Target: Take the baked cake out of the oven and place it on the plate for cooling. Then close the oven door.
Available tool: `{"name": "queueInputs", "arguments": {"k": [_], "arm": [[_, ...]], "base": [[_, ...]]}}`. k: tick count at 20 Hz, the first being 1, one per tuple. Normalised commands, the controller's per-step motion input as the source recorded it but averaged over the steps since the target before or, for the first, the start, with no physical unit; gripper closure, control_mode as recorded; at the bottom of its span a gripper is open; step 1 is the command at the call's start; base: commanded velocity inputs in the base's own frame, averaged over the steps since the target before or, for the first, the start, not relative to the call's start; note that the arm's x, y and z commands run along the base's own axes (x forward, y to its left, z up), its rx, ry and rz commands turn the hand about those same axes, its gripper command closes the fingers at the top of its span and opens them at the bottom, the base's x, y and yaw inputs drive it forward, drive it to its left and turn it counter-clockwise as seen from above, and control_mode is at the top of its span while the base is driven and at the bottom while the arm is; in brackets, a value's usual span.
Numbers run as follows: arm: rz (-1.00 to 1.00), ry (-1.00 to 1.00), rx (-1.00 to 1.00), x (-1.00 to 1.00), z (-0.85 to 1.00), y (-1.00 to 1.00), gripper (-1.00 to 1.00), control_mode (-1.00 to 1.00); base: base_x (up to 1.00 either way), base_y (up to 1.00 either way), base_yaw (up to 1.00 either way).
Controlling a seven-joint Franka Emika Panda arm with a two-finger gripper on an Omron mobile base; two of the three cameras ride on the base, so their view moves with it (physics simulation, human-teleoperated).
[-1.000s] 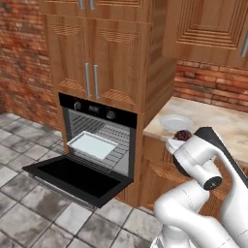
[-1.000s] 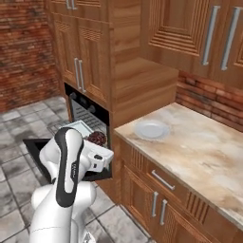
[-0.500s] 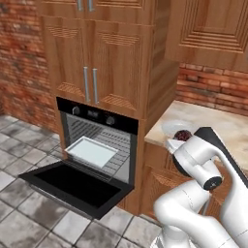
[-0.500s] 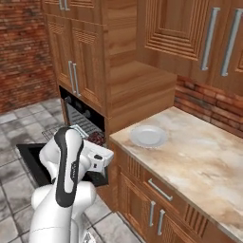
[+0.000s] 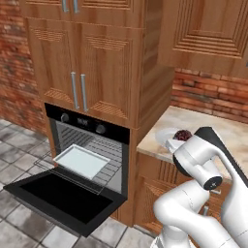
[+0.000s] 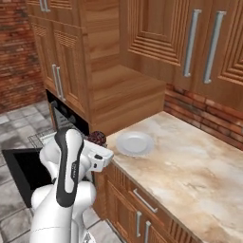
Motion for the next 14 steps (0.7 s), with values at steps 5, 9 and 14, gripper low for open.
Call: {"name": "queueInputs", "arguments": {"k": [5,9,14], "arm": [[0.0,0.0,0.0,0.0,0.0,0.0,1.0,1.0],[0.0,0.0,0.0,0.0,0.0,0.0,1.0,1.0],[0.0,0.0,0.0,0.0,0.0,0.0,1.0,1.0]], "base": [[0.24,-0.23,0.0],[0.29,-0.08,0.0],[0.33,-0.13,0.0]]}}
